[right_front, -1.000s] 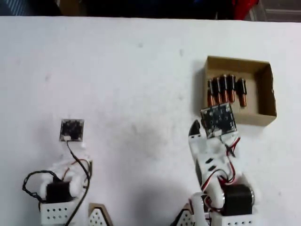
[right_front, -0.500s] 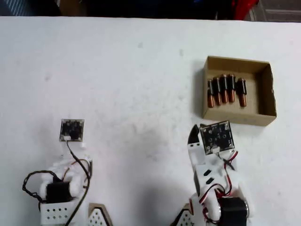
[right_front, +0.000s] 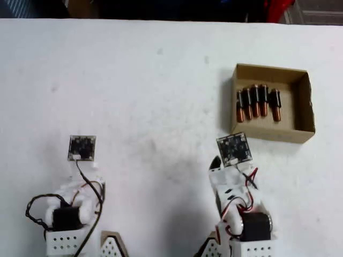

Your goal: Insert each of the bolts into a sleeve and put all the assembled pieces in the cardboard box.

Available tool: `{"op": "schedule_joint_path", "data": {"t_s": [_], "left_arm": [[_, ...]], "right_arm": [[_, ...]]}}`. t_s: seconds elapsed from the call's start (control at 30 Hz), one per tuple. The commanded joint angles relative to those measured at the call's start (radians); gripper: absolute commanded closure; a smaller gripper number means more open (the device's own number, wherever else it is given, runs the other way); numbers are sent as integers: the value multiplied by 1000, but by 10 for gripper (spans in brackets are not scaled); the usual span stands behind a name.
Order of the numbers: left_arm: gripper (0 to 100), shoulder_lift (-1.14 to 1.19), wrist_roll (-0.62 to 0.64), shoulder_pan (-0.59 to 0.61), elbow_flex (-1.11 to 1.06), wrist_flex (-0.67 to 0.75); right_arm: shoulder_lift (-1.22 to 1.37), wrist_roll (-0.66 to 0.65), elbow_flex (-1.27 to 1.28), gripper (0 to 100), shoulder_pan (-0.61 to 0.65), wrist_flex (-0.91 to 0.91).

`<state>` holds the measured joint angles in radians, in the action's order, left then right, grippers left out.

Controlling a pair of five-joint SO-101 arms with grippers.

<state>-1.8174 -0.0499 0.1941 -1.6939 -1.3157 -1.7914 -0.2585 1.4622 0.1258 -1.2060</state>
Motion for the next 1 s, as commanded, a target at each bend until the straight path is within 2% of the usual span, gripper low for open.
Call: {"op": "schedule_joint_path", "data": {"t_s": [0.0,0.4,0.63,0.97], "left_arm": [[976,-7,6,10,2,32],[976,-7,6,10,2,32],[976,-7,6,10,2,32],[976,-7,6,10,2,32]], "right_arm": [[-10,6,31,981,-1,22],[-10,8,157,981,-2,16],[-10,8,192,981,-124,18],[-5,6,229,981,-127,16]]}}
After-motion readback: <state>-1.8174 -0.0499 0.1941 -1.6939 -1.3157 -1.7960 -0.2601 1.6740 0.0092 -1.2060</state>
